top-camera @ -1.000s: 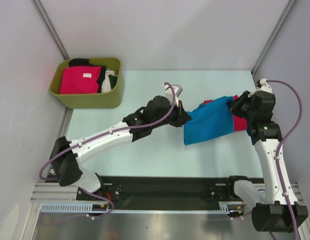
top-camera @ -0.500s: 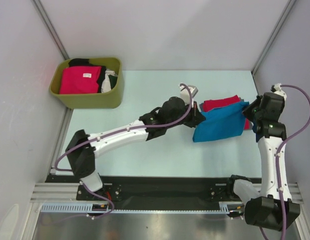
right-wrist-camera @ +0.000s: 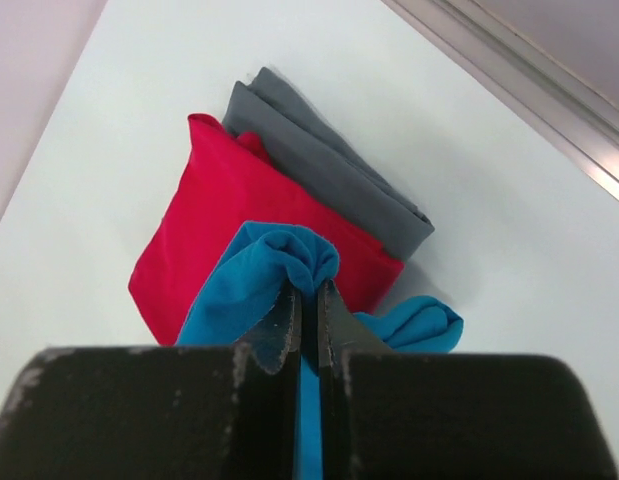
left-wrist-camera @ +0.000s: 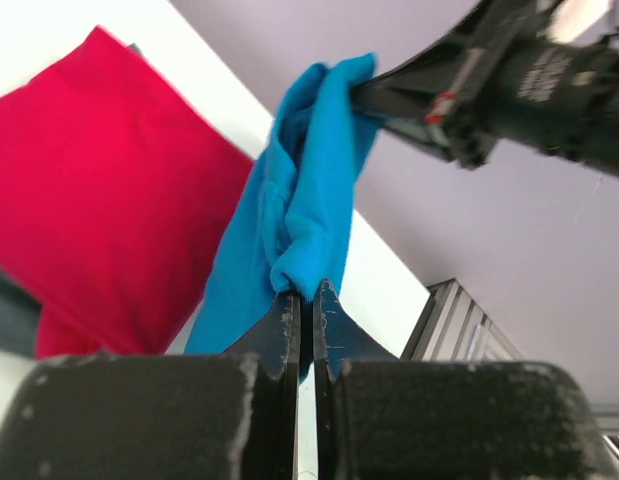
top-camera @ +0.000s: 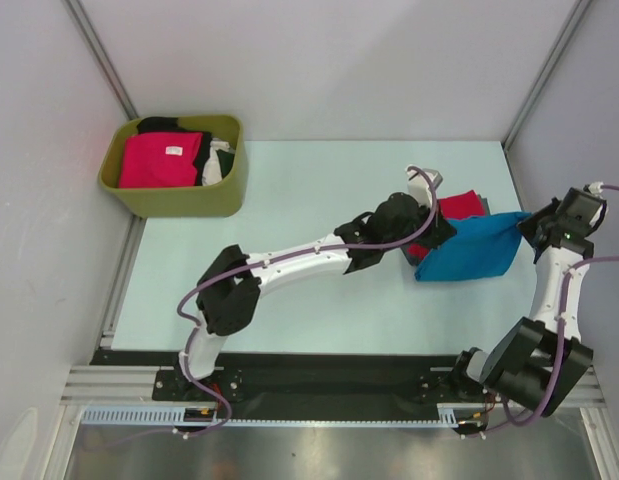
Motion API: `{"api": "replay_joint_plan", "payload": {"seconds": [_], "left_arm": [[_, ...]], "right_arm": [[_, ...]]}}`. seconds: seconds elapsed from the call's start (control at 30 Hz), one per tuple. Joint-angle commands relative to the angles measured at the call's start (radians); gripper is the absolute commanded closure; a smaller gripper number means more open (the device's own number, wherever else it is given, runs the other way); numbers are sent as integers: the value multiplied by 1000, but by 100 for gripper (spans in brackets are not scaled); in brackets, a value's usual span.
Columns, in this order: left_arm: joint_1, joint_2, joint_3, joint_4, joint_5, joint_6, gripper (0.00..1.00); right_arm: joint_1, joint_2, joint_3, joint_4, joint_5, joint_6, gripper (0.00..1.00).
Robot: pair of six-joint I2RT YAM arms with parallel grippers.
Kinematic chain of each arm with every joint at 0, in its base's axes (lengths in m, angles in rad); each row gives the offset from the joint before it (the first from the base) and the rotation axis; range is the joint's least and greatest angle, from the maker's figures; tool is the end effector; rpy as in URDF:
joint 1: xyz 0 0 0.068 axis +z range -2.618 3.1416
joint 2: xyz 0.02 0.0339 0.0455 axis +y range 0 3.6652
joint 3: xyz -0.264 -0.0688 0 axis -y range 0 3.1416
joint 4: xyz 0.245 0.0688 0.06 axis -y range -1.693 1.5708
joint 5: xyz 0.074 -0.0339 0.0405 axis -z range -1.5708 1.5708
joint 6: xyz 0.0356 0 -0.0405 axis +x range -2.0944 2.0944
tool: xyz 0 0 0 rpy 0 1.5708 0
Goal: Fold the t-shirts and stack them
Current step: Neatly place the folded tshirt to the corner
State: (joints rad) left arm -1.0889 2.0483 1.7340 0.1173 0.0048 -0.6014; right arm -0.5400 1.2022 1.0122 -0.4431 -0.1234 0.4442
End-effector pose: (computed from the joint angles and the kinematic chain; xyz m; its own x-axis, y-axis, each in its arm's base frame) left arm 0.2317 -0.4434 0.3078 -0.5774 -0.1169 -0.8081 0.6811 0.4768 -0.5556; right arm 0.2295 -0.1325 0.3077 -0.2755 0.6624 -0.6967 0.6019 0.6839 0.4122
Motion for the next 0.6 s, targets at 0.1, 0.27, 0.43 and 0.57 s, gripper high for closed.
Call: {"api": "replay_joint_plan", "payload": {"seconds": [0.1,0.27,0.43,0.57], "left_arm": [[6,59,168,25,1,-5,99],[41,116,219,24,40,-34,99],[78,168,217,65,80,-96,99],[118,207,216,93,101,-127,99]], "right_arm": [[-8,77,46,173,-48,36,100],[9,158,121,195,-58,47,100],[54,223,175,207,-10,42,100],[90,278,197,236,8,41,100]]}}
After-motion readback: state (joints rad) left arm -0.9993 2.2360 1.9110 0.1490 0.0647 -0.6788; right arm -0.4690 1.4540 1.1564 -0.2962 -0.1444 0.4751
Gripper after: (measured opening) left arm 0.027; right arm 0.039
